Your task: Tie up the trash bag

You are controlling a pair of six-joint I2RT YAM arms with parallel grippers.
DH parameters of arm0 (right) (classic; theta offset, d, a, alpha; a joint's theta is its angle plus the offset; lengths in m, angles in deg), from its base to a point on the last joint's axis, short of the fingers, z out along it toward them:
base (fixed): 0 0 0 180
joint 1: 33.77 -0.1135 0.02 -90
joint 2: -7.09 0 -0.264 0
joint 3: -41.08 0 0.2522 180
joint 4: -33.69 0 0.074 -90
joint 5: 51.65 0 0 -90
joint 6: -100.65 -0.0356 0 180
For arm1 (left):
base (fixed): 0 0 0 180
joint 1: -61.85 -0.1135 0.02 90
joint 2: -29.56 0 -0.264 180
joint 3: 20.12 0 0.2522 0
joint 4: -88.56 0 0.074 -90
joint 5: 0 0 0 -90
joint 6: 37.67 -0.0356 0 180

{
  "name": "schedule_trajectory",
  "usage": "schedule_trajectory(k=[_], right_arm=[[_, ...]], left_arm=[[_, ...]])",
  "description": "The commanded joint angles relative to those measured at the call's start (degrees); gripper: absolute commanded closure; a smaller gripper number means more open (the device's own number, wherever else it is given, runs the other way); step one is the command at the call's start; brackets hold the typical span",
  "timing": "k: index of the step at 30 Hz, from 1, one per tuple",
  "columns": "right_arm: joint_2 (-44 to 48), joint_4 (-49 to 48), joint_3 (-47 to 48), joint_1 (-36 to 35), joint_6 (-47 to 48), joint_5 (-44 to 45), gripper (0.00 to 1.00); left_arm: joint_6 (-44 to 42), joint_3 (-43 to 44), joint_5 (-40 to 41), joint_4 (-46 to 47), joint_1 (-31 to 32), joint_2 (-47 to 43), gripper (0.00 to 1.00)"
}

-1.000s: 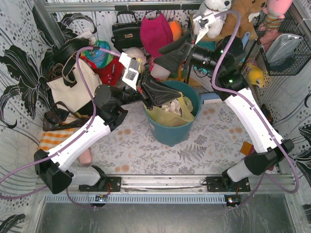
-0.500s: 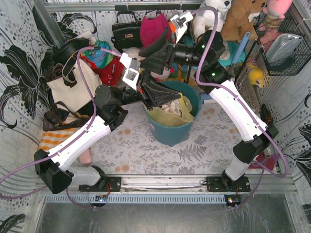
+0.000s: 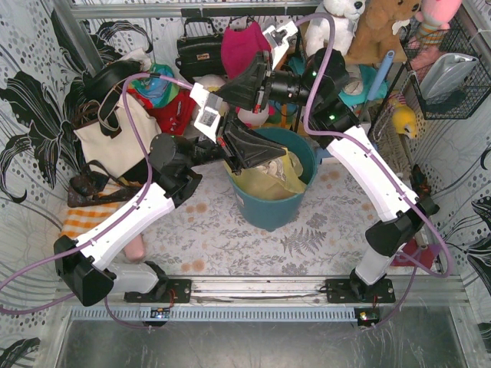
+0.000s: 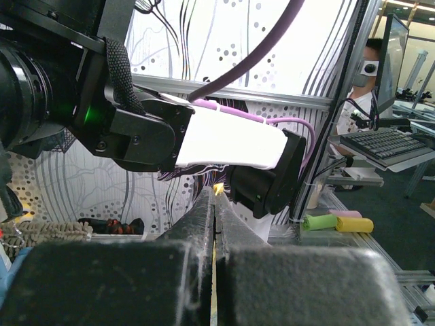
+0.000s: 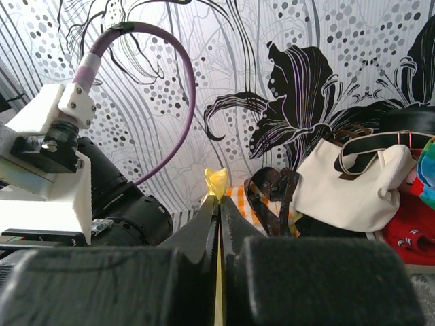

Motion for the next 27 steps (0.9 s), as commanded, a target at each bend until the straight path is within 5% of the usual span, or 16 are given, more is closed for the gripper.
schedule_trajectory(k=[1,15,21,27], right_arm=[[2.3,-1.1,0.2,-0.3,1.6,2.3,1.00],[10.5,-3.4,-6.3,-0.4,4.6,9.9,0.96],[9.2,-3.3,-5.0,-0.3,4.6,6.9,0.60],[6.3,-2.4,-1.2,-0.3,3.8,2.4,0.42]], left_arm=[[-0.1,1.3,-0.3,1.2,0.2,-0.4,1.00],[-1.3,1.7,0.0,-0.4,0.2,-1.1,1.00],[-1.2,1.3,0.2,-0.3,0.2,-1.6,1.00],[-1.0,0.9,0.1,-0.1,0.2,-1.9,1.00]])
